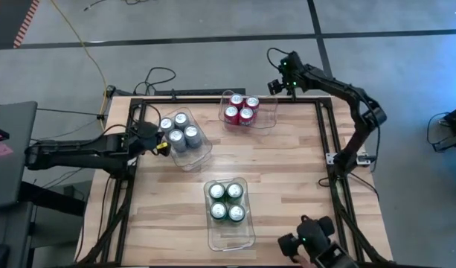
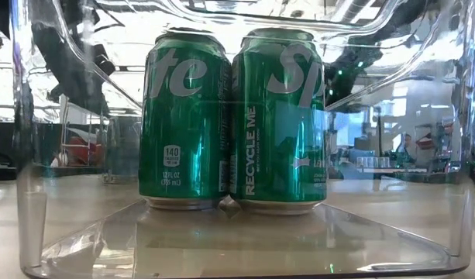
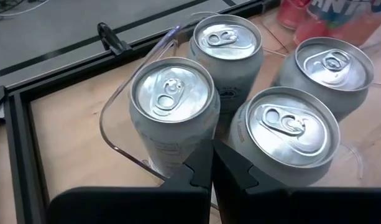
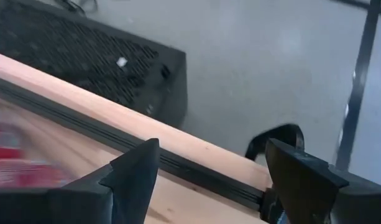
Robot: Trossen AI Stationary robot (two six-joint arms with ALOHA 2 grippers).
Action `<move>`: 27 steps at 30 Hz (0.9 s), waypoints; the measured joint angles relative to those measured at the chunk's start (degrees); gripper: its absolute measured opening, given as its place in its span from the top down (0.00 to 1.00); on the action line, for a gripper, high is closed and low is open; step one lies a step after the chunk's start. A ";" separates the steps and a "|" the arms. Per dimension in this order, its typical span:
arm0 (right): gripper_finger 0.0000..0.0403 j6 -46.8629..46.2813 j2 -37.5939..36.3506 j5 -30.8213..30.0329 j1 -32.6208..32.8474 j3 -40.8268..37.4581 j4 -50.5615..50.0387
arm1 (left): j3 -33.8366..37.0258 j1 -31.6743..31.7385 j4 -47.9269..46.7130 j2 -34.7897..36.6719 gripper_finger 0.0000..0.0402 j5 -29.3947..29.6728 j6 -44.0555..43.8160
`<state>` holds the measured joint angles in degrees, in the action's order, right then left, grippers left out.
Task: Sort soda cans
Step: Move the top right transparent bin to the top center of the table
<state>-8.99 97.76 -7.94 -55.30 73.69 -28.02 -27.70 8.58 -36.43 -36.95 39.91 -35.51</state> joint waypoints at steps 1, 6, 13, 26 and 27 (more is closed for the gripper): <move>0.23 0.04 1.01 0.04 -0.29 0.00 -0.05 | 0.00 -0.23 -0.09 0.00 1.00 0.08 -0.18; 0.26 0.45 4.39 0.17 -0.59 0.00 -0.43 | 0.00 -0.81 -0.14 0.00 1.00 0.98 -0.32; 0.29 1.86 5.48 0.35 1.39 0.00 -5.42 | 0.00 -2.52 -0.32 0.00 1.00 1.12 -0.32; 0.29 2.18 3.85 0.61 10.36 -3.24 -12.97 | 0.02 -2.83 -1.21 0.00 1.00 -0.54 -0.49; 0.29 1.73 3.03 0.60 11.07 -4.44 -12.88 | 0.02 -2.93 -1.77 0.00 1.00 -0.57 -0.81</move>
<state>-7.27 100.79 -7.35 -44.23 69.25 -40.90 -27.68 5.65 -38.20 -36.95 39.35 -36.32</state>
